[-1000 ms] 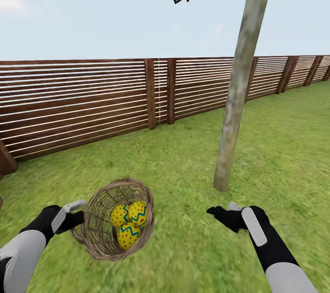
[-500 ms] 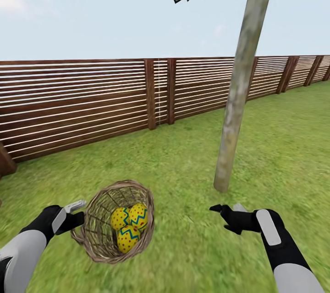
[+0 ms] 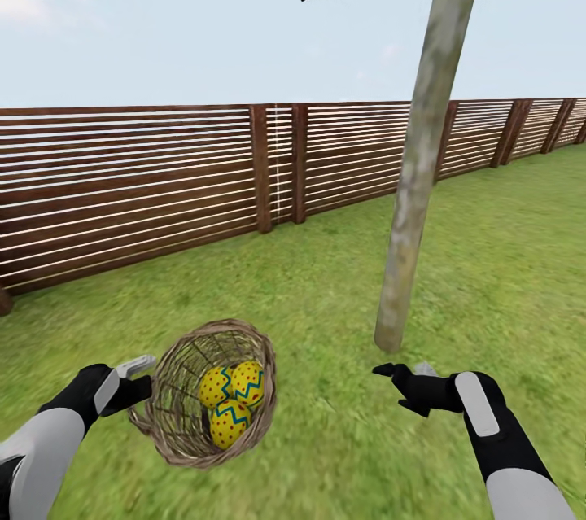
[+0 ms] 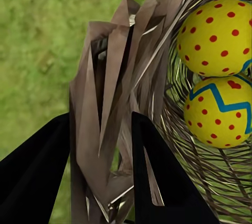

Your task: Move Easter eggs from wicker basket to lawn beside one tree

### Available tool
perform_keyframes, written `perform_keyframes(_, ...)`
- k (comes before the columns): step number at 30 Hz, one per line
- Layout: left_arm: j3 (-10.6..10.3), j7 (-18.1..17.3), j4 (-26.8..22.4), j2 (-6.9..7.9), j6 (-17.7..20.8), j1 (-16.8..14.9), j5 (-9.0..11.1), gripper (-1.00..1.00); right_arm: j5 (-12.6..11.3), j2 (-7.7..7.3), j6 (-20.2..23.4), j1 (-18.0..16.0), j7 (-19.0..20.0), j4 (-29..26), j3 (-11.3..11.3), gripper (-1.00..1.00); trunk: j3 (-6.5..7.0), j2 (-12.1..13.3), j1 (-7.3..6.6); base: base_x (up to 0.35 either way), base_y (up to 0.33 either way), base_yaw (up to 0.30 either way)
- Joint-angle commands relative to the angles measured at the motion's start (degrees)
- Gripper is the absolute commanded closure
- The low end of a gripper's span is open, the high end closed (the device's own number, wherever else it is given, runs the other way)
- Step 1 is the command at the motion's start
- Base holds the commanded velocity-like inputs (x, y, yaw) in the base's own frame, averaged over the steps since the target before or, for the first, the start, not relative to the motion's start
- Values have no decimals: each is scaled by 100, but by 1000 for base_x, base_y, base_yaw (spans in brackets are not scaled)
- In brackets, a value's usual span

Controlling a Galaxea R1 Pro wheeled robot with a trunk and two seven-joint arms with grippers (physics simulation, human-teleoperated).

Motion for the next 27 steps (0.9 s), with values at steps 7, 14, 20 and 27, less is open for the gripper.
perform_keyframes(7,48,-28,-15,7,35,-6,40,100,-57,11,20,-4,-38,-11,-16,-100,-12,-14,5,26,-50,0)
perform_keyframes(14,47,-29,-15,-2,35,-6,40,100,-57,23,20,-3,-34,-15,-16,-100,-12,-14,5,-61,-162,0)
perform_keyframes(20,48,-21,-15,-11,22,-6,32,100,-51,34,-6,-3,-34,-20,-13,-100,-12,-14,5,62,-298,0)
perform_keyframes(27,48,-3,-15,-26,0,-6,32,100,-63,29,-529,31,-34,13,-121,-100,-12,-14,5,124,-289,0)
